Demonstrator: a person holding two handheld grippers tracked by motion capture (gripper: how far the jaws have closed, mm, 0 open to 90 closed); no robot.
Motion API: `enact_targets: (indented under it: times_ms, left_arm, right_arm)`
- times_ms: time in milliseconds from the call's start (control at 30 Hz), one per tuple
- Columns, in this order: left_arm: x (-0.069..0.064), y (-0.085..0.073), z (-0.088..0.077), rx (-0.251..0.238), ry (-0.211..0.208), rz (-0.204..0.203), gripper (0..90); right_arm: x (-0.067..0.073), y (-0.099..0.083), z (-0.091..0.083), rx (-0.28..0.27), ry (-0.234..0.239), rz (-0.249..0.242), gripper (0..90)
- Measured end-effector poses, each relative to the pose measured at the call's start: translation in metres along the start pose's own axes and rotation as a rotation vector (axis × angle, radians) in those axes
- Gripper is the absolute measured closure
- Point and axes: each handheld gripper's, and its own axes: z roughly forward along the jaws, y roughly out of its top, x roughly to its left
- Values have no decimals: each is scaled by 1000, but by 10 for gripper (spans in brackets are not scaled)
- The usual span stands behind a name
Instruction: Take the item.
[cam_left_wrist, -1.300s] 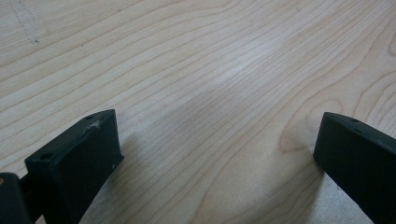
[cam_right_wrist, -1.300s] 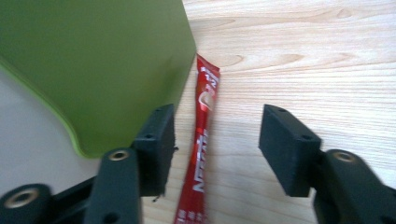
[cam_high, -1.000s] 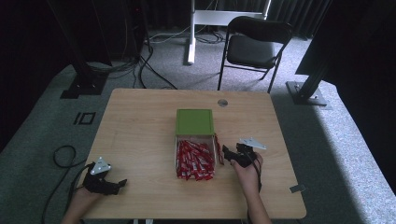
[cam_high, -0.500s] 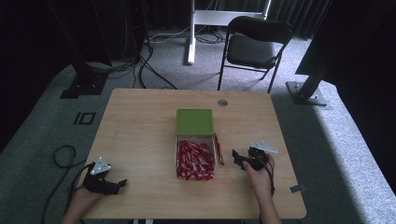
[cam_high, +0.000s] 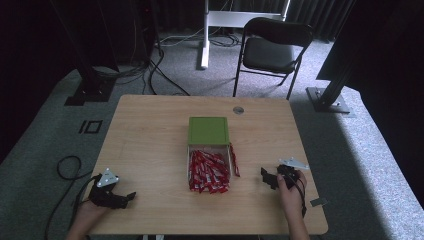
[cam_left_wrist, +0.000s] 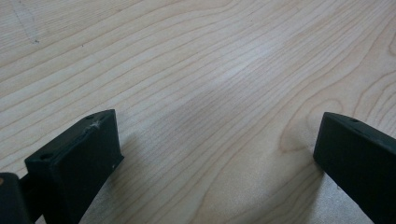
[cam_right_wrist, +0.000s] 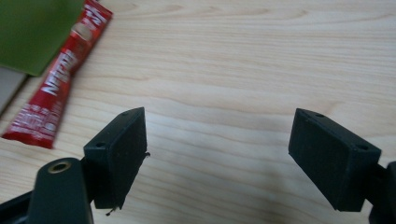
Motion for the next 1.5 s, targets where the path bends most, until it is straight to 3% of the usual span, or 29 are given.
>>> enact_targets:
  times_ms: [333,400,700,833,1033,1500]
  left_arm:
    - [0,0,0,-1,0,1,15]
    - [0,0,0,-1,0,1,15]
    - [0,0,0,-1,0,1,15]
    - [0,0,0,-2,0,1,15]
    - [0,0,0,-2,0,1,15]
    - [0,0,0,-2,0,1,15]
  right_arm:
    - [-16,-12,-10,8,-11,-13,190]
    - [-20,-15,-14,12,-2,-36,190]
    - [-25,-27,-28,16,90,-167,189]
    - [-27,-32,-33,16,143,-200,190]
    - [-30,-39,-34,31,175,-235,208]
    - [-19,-47,-33,74,295,-406,129]
